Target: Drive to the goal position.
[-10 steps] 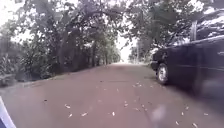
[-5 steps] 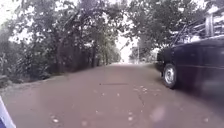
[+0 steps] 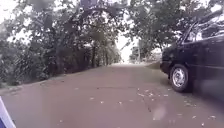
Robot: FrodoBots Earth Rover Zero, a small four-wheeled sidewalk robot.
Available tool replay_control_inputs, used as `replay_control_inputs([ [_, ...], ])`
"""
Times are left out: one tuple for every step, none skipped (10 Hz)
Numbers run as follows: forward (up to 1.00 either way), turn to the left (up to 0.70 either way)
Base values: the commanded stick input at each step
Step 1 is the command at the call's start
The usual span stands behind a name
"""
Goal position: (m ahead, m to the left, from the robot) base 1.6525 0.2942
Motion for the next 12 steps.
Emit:
replay_control_inputs([
  [0.70,0.00],
  [0.70,0.00],
  [0.70,0.00],
  [0.70,0.00],
  [0.70,0.00],
  [0.70,0.00],
  [0.70,0.00],
  [0.70,0.00],
  [0.70,0.00],
  [0.70,-0.03],
  [0.70,-0.21],
  [0.70,-0.35],
])
